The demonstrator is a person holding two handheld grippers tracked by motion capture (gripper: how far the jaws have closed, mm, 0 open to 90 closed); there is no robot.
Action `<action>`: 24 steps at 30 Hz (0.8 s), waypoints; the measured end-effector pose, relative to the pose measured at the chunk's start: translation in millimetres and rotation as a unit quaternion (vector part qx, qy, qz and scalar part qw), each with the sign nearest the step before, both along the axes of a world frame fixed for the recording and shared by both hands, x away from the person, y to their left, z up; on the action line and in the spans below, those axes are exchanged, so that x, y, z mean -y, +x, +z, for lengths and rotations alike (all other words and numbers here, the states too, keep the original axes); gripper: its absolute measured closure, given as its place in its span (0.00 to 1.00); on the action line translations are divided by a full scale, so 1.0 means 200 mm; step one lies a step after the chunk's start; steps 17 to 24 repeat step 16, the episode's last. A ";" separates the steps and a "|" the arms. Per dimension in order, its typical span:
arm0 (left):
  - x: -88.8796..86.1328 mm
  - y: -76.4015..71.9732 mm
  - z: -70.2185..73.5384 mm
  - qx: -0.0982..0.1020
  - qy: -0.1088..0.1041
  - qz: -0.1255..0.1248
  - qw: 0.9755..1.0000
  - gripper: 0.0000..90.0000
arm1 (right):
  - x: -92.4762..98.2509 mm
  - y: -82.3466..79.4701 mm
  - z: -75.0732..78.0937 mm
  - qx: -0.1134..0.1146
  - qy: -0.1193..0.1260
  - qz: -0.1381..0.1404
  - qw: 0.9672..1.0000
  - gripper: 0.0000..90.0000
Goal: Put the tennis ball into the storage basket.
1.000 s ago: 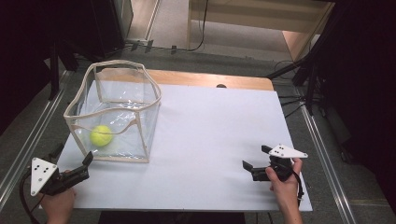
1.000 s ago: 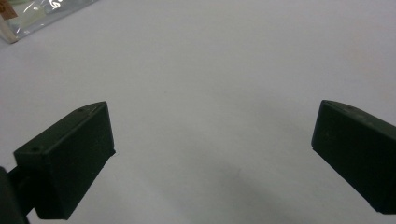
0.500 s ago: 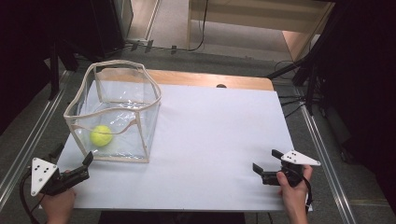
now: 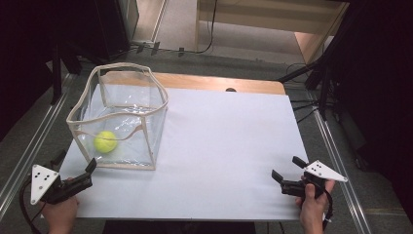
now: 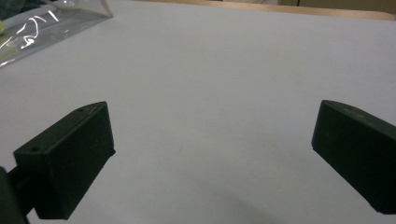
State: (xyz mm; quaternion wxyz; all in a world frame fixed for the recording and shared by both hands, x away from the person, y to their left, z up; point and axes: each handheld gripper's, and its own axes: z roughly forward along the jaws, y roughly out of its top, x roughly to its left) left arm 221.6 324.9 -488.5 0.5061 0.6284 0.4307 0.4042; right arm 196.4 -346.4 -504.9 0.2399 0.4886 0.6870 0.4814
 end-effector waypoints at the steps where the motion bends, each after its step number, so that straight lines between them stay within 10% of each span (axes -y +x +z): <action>1: 0.00 0.00 0.00 0.000 0.000 0.000 1.000 0.08 | 0.01 0.00 0.00 0.002 0.003 -0.002 1.000 0.00; 24: 0.00 0.00 0.00 -0.001 0.001 0.001 1.000 0.08 | 0.02 -0.01 -0.01 0.001 0.002 -0.009 1.000 0.00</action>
